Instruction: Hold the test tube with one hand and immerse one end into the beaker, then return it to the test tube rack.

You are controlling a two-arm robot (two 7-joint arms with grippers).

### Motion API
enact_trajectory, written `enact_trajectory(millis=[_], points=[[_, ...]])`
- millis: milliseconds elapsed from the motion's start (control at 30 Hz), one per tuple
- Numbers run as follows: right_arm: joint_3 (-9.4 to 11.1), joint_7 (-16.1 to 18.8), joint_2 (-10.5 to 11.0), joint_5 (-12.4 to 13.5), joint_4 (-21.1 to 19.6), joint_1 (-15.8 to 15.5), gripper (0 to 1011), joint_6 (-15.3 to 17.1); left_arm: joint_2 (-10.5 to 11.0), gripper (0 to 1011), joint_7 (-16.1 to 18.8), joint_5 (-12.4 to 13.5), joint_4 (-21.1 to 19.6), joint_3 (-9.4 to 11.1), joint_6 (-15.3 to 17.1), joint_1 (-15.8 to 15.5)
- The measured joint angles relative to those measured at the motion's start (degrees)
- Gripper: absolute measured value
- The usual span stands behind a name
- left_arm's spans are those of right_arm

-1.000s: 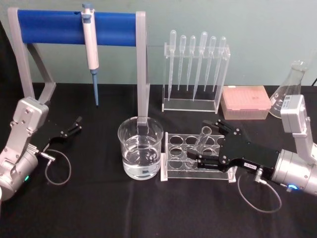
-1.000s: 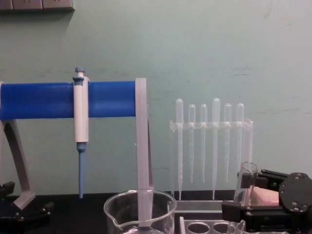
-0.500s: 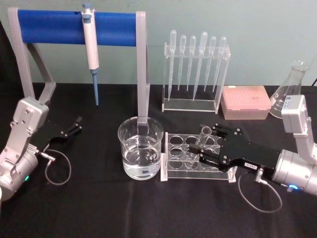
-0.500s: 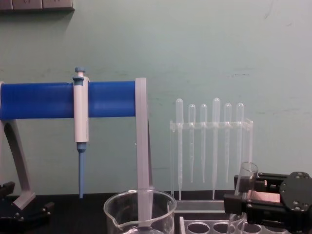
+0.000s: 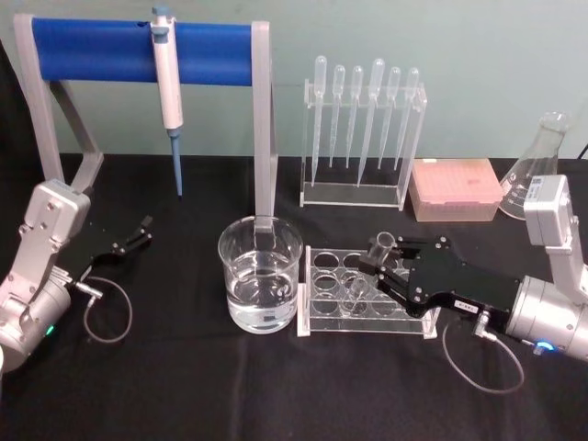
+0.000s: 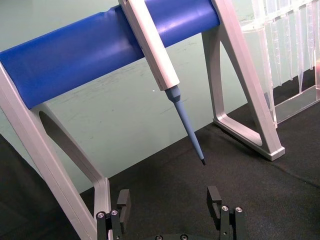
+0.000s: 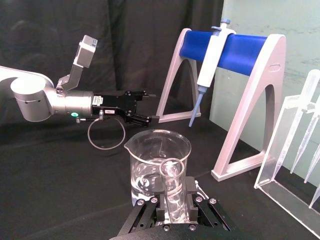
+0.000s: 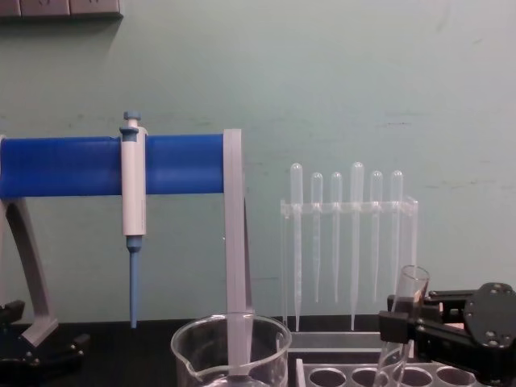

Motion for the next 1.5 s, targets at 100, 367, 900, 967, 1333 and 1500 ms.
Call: enact_trajectory(millis=[100, 367, 900, 967, 1333, 1500], points=[[0.0, 0.0, 0.0, 0.0, 0.0, 0.0, 242, 0.0, 0.0, 1000, 0.0, 0.0, 0.0, 0.0, 0.0, 0.0], [0.0, -0.3, 0.1, -0.4, -0.2, 0.0, 242, -0.1, 0.0, 1000, 0.0, 0.0, 0.0, 0.0, 0.0, 0.0], [0.9, 1.6, 2.3, 1.8, -3.4, 3.4, 241, 4.5, 0.0, 1000, 0.0, 0.0, 0.0, 0.0, 0.0, 0.0], [0.8, 2.4, 2.9, 2.7, -3.8, 4.1, 241, 5.7, 0.0, 1000, 0.0, 0.0, 0.0, 0.0, 0.0, 0.0], [0.4, 3.8, 6.2, 4.9, -6.7, 9.6, 241, 11.3, 0.0, 1000, 0.0, 0.0, 0.0, 0.0, 0.0, 0.0], [-0.1, 4.0, 6.9, 5.5, -7.0, 11.8, 241, 12.9, 0.0, 1000, 0.0, 0.0, 0.0, 0.0, 0.0, 0.0]])
